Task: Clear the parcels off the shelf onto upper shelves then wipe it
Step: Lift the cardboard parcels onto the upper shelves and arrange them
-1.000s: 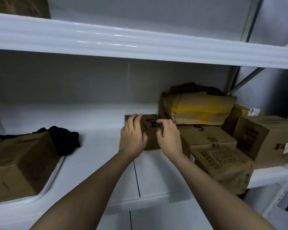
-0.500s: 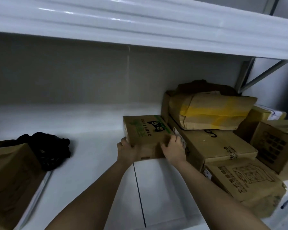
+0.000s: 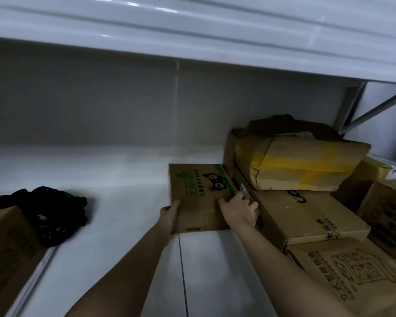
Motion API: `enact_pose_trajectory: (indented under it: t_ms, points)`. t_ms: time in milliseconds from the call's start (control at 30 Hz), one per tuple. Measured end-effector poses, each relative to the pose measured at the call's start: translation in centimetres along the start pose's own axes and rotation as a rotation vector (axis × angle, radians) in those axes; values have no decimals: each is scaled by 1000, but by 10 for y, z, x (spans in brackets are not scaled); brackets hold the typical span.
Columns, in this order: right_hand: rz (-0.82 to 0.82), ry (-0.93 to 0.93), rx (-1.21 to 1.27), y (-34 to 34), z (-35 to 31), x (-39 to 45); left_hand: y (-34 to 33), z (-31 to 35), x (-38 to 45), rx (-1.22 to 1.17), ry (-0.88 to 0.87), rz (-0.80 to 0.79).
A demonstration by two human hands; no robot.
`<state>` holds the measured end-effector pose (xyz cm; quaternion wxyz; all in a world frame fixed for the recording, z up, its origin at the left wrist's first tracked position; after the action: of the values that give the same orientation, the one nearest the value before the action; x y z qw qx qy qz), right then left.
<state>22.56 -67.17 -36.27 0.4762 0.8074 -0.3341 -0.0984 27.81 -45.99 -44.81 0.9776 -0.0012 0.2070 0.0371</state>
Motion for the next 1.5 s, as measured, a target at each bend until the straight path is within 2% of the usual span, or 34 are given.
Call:
enact_pose_trajectory:
  t_ms: [200,400,533,733,833,1133,1233,1333,1500]
  points:
    - [-58,-134,139,-7,12,-4,24,20,-17,-66,-88,135]
    - [-172,-267,546,-30,16,-26,53,56,-51,-181,-331,343]
    - [-309,-373,826,-51,6,-45,64,75,-85,-169,-544,432]
    - [-454,-426,907,-62,-10,-64,72,93,-131,-49,-800,561]
    - [-525,-441,968,-61,-19,-78,79,99,-141,-35,-864,584]
    - [-695,-504,1264,-70,-27,-95,131,92,-106,-373,-484,520]
    - [-711,-500,1313,-67,-28,-94,139,84,-92,-435,-308,457]
    - [-693,-493,1336,-63,-31,-92,144,76,-89,-515,-211,448]
    - [-592,-528,1328,-55,-38,-95,134,67,-94,-365,-190,489]
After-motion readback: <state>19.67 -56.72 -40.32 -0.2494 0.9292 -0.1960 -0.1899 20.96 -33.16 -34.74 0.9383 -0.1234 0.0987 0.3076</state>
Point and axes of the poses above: each hand's wrist, its own x-axis towards the middle knuckle, its own y-axis out of the back of the hand, z = x × y, the point moved 9 cm from there along x, towards the middle knuckle, and after that the axes turned 10 degrees about z, right-handed, at the moved point
